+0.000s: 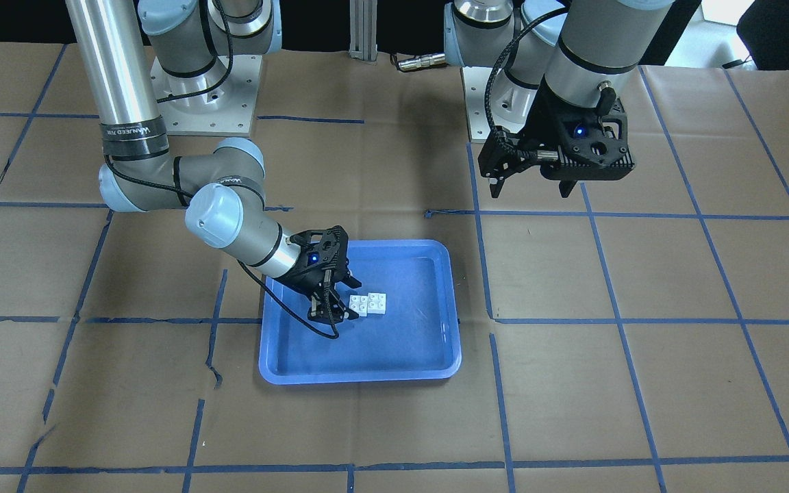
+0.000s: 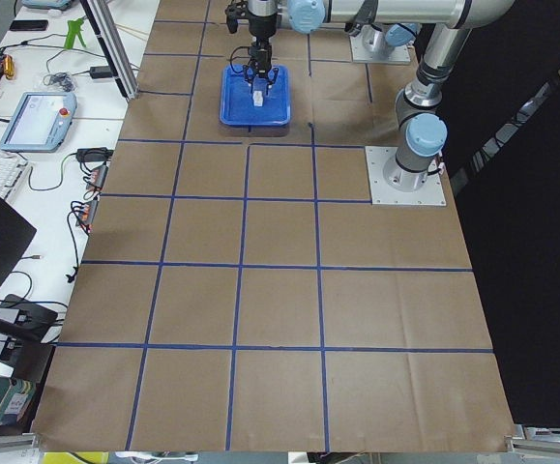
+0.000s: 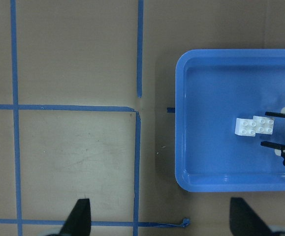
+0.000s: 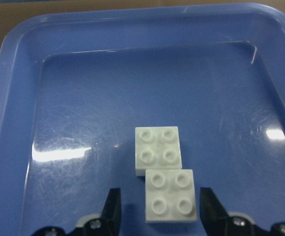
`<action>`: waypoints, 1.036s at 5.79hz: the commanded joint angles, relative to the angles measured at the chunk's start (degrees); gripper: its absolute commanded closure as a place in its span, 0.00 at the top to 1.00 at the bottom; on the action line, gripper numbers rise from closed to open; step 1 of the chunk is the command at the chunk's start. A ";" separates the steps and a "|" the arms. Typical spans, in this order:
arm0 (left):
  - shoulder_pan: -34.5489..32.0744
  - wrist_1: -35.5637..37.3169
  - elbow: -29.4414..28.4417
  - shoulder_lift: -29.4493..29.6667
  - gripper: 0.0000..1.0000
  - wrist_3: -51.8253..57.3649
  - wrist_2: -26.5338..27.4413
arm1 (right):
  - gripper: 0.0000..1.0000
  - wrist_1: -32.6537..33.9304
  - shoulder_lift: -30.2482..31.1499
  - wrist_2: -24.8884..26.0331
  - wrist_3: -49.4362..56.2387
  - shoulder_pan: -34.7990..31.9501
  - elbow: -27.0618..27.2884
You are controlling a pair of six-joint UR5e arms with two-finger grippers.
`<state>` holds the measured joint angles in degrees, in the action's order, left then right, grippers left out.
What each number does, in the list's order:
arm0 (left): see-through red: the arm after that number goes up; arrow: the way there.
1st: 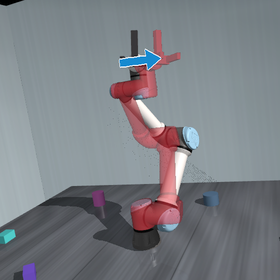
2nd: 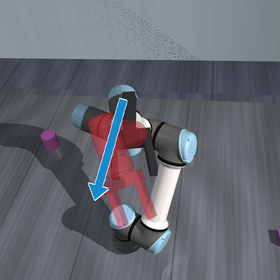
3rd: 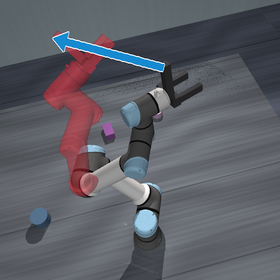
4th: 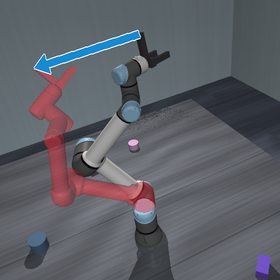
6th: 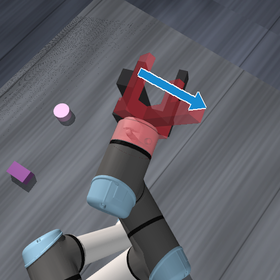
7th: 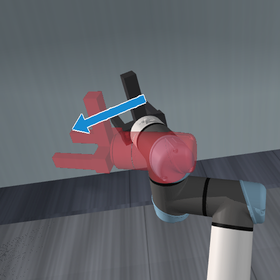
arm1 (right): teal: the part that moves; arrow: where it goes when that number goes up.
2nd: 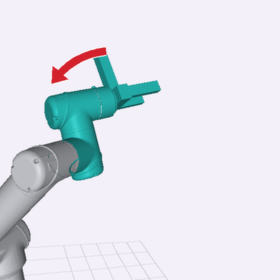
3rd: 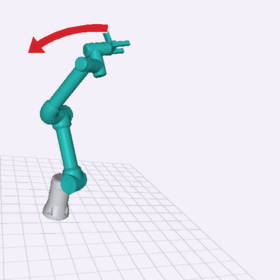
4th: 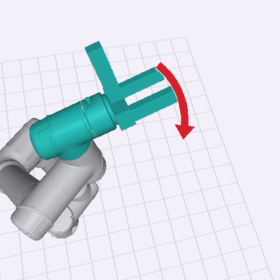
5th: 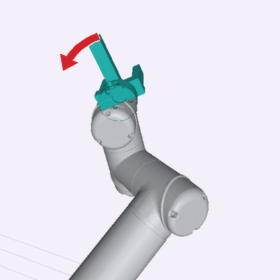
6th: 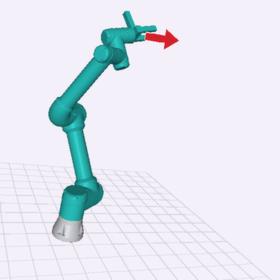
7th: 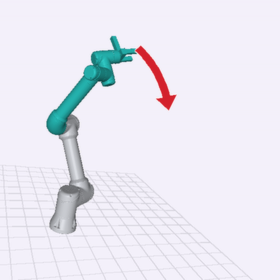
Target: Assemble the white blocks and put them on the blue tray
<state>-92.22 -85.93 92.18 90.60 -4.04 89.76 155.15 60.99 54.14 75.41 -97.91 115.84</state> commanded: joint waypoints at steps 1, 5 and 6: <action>0.02 -0.37 -0.24 0.01 0.99 0.00 -0.02 | 0.81 -0.20 0.18 0.08 -0.09 0.00 0.00; 0.02 -0.29 -0.42 0.19 0.99 -0.09 -0.02 | 1.00 -19.69 9.98 10.07 -4.65 1.14 -6.91; 0.11 -0.29 -0.51 0.19 0.99 -0.09 -0.02 | 1.00 -28.15 13.42 16.54 -10.57 2.01 -10.42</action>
<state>-92.16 -86.24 91.75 90.81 -4.13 89.73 135.59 70.93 65.42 69.12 -96.60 108.61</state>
